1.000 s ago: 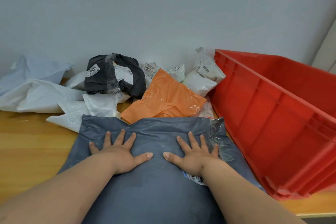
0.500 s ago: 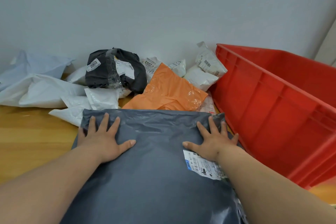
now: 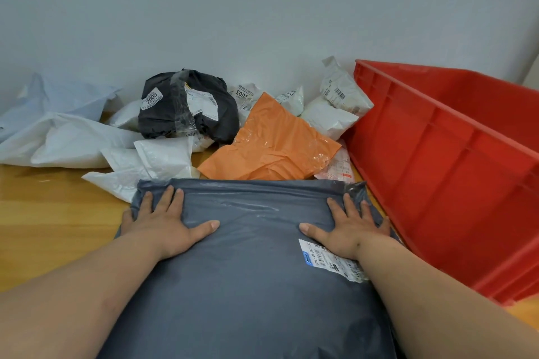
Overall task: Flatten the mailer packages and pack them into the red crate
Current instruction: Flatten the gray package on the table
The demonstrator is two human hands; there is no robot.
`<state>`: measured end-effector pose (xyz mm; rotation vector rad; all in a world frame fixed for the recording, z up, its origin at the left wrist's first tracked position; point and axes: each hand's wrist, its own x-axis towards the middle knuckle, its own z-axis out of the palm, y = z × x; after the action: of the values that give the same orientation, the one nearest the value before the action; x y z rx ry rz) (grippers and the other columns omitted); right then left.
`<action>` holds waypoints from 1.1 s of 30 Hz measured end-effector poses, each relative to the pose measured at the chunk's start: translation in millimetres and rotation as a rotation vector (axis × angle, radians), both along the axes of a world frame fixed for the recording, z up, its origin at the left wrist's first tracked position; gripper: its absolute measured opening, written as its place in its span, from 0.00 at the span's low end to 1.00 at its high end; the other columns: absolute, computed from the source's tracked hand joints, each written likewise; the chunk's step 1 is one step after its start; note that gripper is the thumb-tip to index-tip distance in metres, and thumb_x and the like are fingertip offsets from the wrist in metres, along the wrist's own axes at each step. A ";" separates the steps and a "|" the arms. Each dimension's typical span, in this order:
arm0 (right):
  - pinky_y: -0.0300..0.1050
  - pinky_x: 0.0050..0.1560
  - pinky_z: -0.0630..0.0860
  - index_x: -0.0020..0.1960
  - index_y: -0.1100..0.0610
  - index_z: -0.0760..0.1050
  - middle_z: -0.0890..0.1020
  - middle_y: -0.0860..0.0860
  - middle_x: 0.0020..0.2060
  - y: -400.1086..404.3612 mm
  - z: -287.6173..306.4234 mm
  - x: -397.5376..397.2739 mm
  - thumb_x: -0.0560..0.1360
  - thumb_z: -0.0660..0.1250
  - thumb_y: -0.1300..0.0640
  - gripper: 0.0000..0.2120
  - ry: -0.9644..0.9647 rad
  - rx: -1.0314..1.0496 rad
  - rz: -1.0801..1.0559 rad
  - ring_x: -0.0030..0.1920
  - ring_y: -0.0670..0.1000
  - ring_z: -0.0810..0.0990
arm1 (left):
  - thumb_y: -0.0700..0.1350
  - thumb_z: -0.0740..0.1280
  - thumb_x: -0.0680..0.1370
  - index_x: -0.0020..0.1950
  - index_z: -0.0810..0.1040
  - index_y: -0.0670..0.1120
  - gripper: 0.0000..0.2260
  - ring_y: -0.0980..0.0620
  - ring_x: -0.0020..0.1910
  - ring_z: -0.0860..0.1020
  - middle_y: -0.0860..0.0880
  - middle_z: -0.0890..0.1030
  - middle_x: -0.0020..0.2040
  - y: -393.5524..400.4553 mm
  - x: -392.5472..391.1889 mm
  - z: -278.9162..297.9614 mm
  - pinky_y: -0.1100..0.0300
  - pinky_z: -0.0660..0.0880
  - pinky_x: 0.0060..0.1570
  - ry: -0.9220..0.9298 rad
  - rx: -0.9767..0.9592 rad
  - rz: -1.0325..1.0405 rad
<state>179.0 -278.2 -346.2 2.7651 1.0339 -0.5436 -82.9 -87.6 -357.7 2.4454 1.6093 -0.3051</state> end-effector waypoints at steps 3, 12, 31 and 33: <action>0.68 0.74 0.36 0.79 0.39 0.36 0.34 0.46 0.79 1.0 0.9 -0.8 0.59 0.41 0.13 0.56 -0.005 -0.005 0.007 0.79 0.57 0.34 | 0.83 0.44 0.63 0.80 0.37 0.54 0.53 0.45 0.79 0.38 0.55 0.36 0.79 -1.1 0.5 2.4 0.41 0.44 0.75 0.007 -0.020 -0.001; 0.68 0.74 0.38 0.80 0.43 0.50 0.46 0.50 0.81 6.8 38.8 -36.2 0.73 0.53 0.26 0.41 -0.136 0.122 0.191 0.80 0.58 0.43 | 0.74 0.49 0.74 0.81 0.45 0.51 0.43 0.44 0.79 0.51 0.49 0.50 0.81 -28.6 17.5 45.4 0.43 0.54 0.75 -0.053 0.070 -0.161; 0.76 0.69 0.34 0.77 0.33 0.41 0.40 0.45 0.80 -51.3 6.9 -72.9 0.58 0.44 0.13 0.52 0.033 0.055 0.143 0.79 0.63 0.37 | 0.80 0.47 0.68 0.75 0.39 0.70 0.39 0.42 0.79 0.39 0.59 0.40 0.80 -99.7 15.7 17.5 0.26 0.43 0.69 0.023 -0.134 -0.268; 0.76 0.69 0.34 0.78 0.33 0.42 0.41 0.45 0.80 -53.0 4.4 -72.7 0.59 0.44 0.13 0.52 0.029 0.087 0.141 0.79 0.63 0.38 | 0.79 0.47 0.68 0.76 0.38 0.69 0.39 0.43 0.79 0.39 0.58 0.39 0.80 -101.1 15.9 16.9 0.26 0.43 0.69 0.027 -0.124 -0.269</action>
<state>106.3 -331.2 -341.8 2.7377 1.2762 -0.5330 -67.0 -188.6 -340.8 2.5691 1.2281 -0.4650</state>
